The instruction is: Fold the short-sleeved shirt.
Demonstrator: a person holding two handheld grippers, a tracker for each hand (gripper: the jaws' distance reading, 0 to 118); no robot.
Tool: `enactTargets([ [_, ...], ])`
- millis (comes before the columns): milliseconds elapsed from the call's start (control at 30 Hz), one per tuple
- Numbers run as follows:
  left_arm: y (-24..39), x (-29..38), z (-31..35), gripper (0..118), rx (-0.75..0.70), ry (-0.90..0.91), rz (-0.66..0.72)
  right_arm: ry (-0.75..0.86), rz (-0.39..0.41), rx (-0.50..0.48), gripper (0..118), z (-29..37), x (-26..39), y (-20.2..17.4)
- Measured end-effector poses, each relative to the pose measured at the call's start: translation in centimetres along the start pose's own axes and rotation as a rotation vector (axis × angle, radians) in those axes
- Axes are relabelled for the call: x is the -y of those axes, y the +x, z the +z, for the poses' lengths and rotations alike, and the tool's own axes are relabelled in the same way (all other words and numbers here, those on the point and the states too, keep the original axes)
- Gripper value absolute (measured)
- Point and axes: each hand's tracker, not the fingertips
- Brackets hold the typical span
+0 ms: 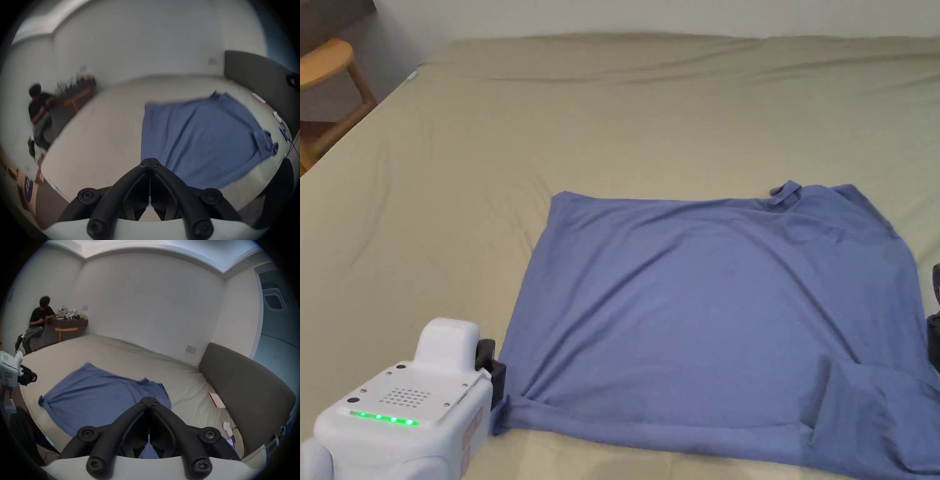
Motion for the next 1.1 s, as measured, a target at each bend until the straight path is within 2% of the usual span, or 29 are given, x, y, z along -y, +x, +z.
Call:
enactTargets([
  [67,-0.8,2.3,-2.4,0,0.015,-0.123,0.035,-0.053,-0.021,0.001,2,-0.8,1.2,0.7],
  [100,-0.9,3.0,-3.3,5,0.0,-0.162,0.03,-0.068,-0.029,0.0,2,-1.0,1.6,0.9],
  [167,-1.0,4.4,-4.6,61,0.002,-0.203,0.04,-0.089,-0.04,0.015,2,-1.1,2.2,1.5],
  [200,-0.7,4.9,-5.0,84,0.008,-0.205,0.044,-0.096,-0.04,0.021,2,-1.2,2.4,1.7],
  [233,-0.8,5.2,-5.4,89,0.023,-0.211,0.057,-0.106,-0.039,0.028,2,-1.1,2.6,2.0],
  [400,-0.3,4.8,-6.3,89,0.015,-0.197,0.102,-0.161,-0.049,0.058,2,-1.5,3.7,3.3],
  [433,-0.2,4.7,-6.4,86,0.012,-0.19,0.105,-0.171,-0.057,0.06,2,-1.5,3.9,3.6],
  [467,-0.1,4.7,-6.7,76,0.01,-0.19,0.104,-0.18,-0.067,0.062,2,-1.5,4.1,3.8],
  [500,0.0,4.6,-6.7,60,0.014,-0.192,0.102,-0.187,-0.075,0.068,2,-1.4,4.2,3.9],
  [533,0.1,4.7,-6.7,36,0.028,-0.193,0.099,-0.197,-0.083,0.074,2,-1.5,4.5,4.1],
  [567,0.3,4.7,-6.7,21,0.048,-0.197,0.092,-0.208,-0.092,0.076,2,-1.6,4.7,4.3],
  [600,0.6,4.7,-6.9,11,0.085,-0.205,0.072,-0.218,-0.104,0.078,2,-1.7,4.9,4.4],
  [700,1.5,4.6,-6.8,9,0.069,-0.187,0.036,-0.256,-0.135,0.078,2,-2.0,5.8,5.0],
  [833,0.2,3.9,-5.5,7,0.099,-0.139,0.136,-0.369,-0.157,0.072,3,-3.4,8.2,6.2],
  [867,0.1,3.5,-4.8,7,0.105,-0.13,0.139,-0.413,-0.177,0.054,9,-4.1,9.3,6.5],
  [900,0.0,3.3,-4.4,7,0.108,-0.123,0.138,-0.447,-0.209,0.032,28,-4.6,10.3,6.9],
  [933,-0.2,3.1,-3.9,7,0.104,-0.104,0.157,-0.519,-0.246,0.01,74,-5.5,11.8,7.4],
  [967,-0.4,2.9,-3.5,7,0.113,-0.1,0.175,-0.57,-0.287,-0.027,100,-6.4,13.5,7.6],
  [1000,-0.6,2.7,-3.4,7,0.113,-0.11,0.181,-0.607,-0.308,-0.028,107,-6.9,14.9,7.8],
  [1100,-0.6,2.5,-3.0,7,0.108,-0.106,0.207,-0.745,-0.275,-0.026,107,-8.4,18.5,7.4],
])
